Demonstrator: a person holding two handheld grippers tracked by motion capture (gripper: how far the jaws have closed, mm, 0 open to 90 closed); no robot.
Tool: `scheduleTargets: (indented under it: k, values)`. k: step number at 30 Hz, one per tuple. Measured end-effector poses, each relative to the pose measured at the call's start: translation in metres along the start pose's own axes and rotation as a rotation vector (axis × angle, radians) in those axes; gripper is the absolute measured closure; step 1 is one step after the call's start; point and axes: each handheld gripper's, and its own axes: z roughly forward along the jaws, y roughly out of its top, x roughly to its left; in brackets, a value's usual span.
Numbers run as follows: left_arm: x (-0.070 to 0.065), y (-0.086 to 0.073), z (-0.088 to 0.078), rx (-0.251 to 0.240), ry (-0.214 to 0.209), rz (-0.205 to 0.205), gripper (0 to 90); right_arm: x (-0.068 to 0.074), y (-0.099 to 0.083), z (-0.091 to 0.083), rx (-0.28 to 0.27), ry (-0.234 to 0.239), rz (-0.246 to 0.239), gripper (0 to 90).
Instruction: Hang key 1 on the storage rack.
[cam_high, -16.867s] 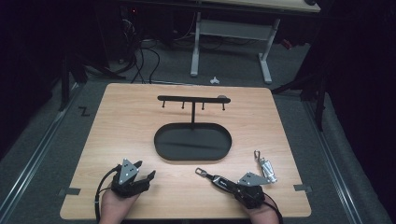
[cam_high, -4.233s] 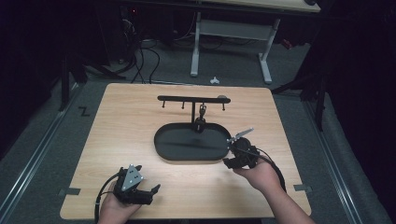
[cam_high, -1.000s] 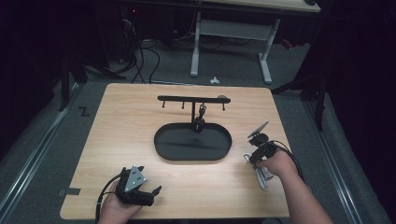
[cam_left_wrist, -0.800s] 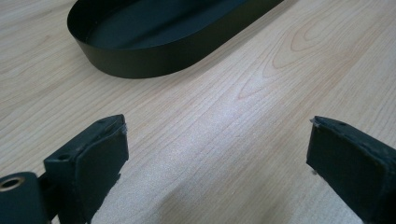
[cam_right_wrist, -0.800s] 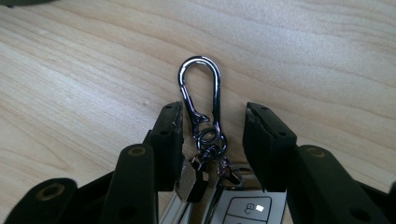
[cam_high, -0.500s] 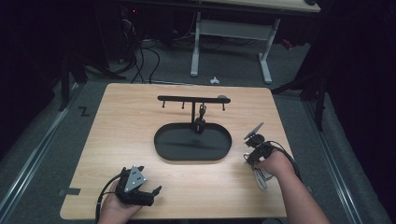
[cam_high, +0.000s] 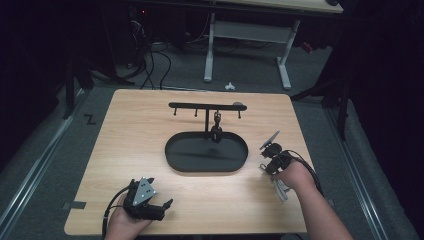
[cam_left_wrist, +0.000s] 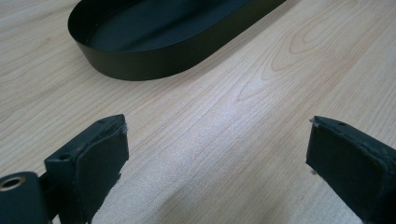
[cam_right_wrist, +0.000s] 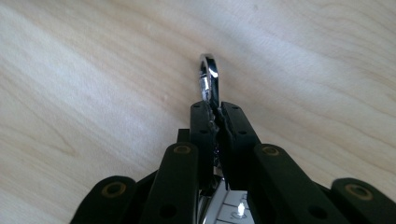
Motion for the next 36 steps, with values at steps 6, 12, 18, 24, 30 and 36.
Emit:
scheduleTargets:
  k: [6,12,18,24,30,36]
  values:
    - [0.001,0.000,0.000,-0.002,0.000,-0.003,6.3,0.000,0.000,0.002,-0.013,0.007,0.001,84.3]
    - [0.001,0.000,0.000,-0.001,-0.001,-0.001,6.4,0.000,0.002,0.004,-0.018,0.014,0.016,84.0]
    - [0.001,0.000,-0.001,-0.005,0.002,-0.004,6.6,-0.001,0.002,-0.001,-0.034,0.022,0.031,84.5]
    - [-0.001,0.001,-0.001,-0.017,-0.001,-0.002,6.8,-0.002,-0.003,-0.019,-0.057,0.054,0.023,84.6]
    - [-0.001,0.002,0.000,-0.017,-0.006,0.004,6.9,-0.002,-0.009,-0.041,-0.073,0.057,0.018,84.6]
    - [-0.003,0.003,0.001,-0.024,-0.009,0.002,6.9,-0.002,-0.012,-0.067,-0.094,0.044,0.017,84.6]
